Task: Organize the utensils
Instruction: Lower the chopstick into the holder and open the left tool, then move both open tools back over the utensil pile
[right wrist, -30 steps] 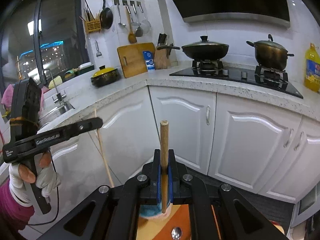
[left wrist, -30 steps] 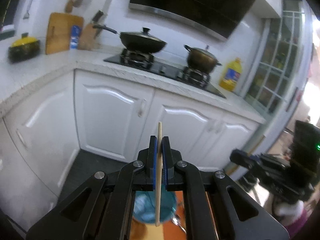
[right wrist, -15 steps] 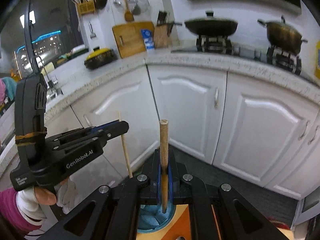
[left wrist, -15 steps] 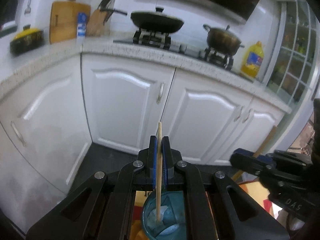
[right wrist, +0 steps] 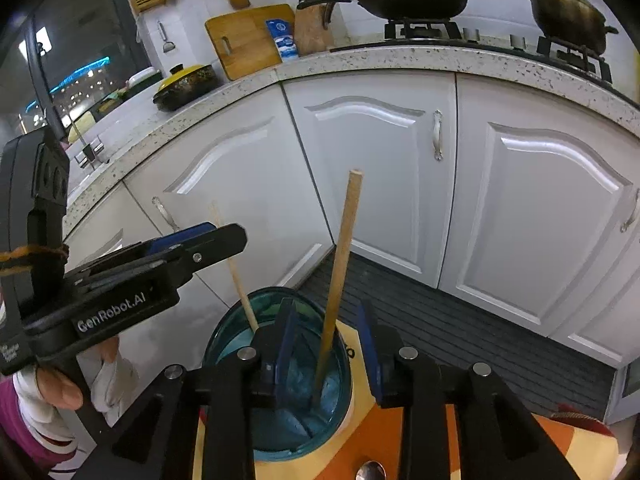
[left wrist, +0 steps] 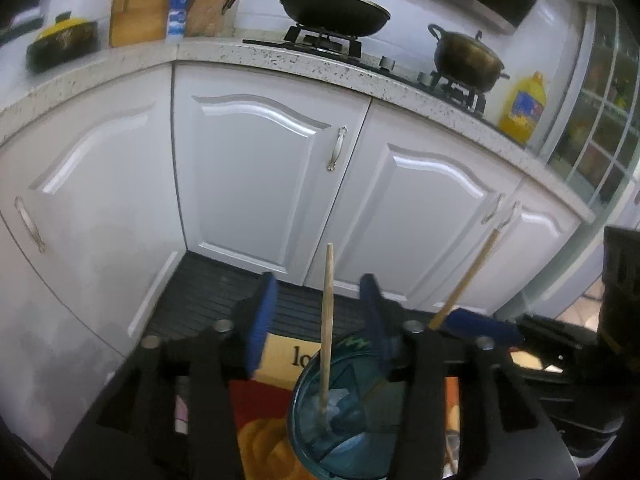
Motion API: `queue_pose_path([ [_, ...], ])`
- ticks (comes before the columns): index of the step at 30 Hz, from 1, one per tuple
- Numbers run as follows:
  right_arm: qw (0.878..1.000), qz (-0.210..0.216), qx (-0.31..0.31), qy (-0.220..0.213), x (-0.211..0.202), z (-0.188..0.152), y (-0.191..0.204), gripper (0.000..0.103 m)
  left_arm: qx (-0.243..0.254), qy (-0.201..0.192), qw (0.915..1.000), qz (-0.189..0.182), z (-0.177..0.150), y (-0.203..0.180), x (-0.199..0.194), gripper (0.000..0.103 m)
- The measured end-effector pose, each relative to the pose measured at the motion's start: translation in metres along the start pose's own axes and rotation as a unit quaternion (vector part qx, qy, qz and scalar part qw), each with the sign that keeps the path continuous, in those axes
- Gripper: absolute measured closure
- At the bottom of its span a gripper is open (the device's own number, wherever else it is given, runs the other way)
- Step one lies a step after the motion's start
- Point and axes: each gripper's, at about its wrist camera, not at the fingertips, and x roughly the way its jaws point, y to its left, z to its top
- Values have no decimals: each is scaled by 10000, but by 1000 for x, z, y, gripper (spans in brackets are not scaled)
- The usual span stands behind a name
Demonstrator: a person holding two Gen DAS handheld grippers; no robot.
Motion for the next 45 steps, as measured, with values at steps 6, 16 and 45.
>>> queue_pose_path([
  [6, 10000, 2, 90, 29, -7, -8, 0, 73, 35, -8, 9998, 187, -4, 0, -12, 57],
  [16, 9998, -154, 122, -7, -32, -33, 8, 72, 293, -214, 9980, 518, -18, -12, -42, 56],
  [45, 9873, -1182, 1060, -7, -142, -158, -53, 66, 1026, 247, 9940, -277, -106, -99, -87, 56],
])
